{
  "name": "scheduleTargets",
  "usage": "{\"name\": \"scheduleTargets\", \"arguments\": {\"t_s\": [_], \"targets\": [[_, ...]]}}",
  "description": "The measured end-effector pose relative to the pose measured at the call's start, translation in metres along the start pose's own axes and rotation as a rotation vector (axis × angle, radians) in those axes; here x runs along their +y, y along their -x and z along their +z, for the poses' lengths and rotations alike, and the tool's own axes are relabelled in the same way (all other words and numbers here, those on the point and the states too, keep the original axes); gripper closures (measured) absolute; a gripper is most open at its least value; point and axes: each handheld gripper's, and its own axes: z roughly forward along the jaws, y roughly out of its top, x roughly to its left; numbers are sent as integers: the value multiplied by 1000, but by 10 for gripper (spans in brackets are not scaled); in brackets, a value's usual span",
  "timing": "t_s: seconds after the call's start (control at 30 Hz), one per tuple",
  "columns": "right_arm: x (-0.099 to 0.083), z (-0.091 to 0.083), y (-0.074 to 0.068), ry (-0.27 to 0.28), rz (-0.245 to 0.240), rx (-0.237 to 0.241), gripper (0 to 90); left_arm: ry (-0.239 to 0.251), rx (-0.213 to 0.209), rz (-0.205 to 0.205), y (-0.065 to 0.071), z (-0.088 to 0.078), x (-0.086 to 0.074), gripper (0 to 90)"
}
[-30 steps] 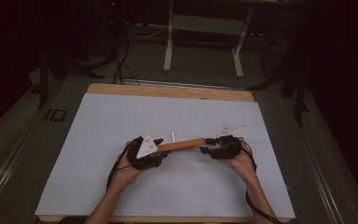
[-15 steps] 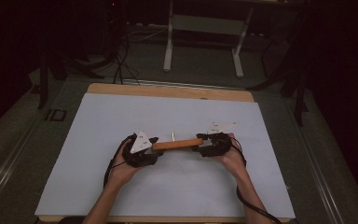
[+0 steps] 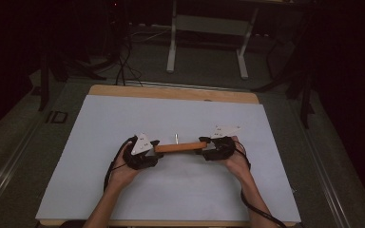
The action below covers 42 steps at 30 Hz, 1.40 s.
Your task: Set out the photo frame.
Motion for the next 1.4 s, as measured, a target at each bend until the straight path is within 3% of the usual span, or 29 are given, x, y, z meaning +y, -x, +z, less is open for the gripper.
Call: {"name": "scheduleTargets", "arguments": {"t_s": [0.2,0.7,1.4], "targets": [[1,-1,-5,-21,-39,-26,474,-12,25,34,2,0,0,528],[4,-7,-13,-25,-68,-21,555,19,8,-9,-3,-3,-1,523],[-3,-19,-19,-13,-87,-24,599,30,-19,19,1,-4,4,549]]}}
